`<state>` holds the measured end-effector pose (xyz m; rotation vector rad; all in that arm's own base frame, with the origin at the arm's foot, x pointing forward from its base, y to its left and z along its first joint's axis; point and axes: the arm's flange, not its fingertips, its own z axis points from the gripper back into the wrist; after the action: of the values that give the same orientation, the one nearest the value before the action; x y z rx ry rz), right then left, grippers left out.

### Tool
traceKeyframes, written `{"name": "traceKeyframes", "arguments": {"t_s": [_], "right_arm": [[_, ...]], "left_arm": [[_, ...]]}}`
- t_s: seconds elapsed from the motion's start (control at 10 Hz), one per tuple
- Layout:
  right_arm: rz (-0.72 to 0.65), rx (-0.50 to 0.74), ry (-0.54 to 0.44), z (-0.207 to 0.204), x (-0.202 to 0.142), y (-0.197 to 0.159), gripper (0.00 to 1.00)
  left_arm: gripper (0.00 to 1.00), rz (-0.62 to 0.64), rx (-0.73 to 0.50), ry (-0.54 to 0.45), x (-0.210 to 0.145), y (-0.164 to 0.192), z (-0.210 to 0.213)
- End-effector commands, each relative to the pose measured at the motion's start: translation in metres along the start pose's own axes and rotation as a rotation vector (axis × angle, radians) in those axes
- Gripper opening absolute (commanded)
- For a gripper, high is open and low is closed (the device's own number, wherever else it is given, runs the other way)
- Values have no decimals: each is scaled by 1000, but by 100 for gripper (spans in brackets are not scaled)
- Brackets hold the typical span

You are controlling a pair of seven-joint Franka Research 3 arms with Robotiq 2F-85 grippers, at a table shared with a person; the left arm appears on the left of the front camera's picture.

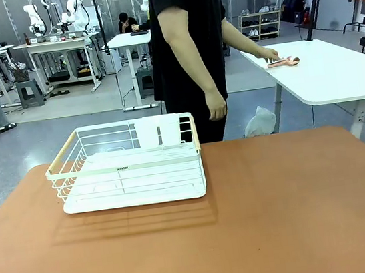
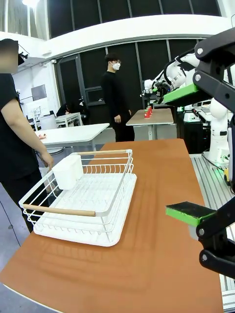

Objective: Clean the table.
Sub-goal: Pick up the Lint Roller when the human hands it over.

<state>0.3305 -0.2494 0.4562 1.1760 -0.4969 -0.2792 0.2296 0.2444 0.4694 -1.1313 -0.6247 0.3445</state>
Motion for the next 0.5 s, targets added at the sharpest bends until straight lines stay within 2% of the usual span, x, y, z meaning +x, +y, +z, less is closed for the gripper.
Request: {"name": "traceKeyframes", "arguments": {"t_s": [0.0, 0.4], "right_arm": [[9, 16, -2, 1, 2, 2, 100], [9, 16, -2, 1, 2, 2, 100]], "left_arm": [[100, -13, -20, -3, 2, -1, 3], [100, -13, -20, -3, 2, -1, 3]]}}
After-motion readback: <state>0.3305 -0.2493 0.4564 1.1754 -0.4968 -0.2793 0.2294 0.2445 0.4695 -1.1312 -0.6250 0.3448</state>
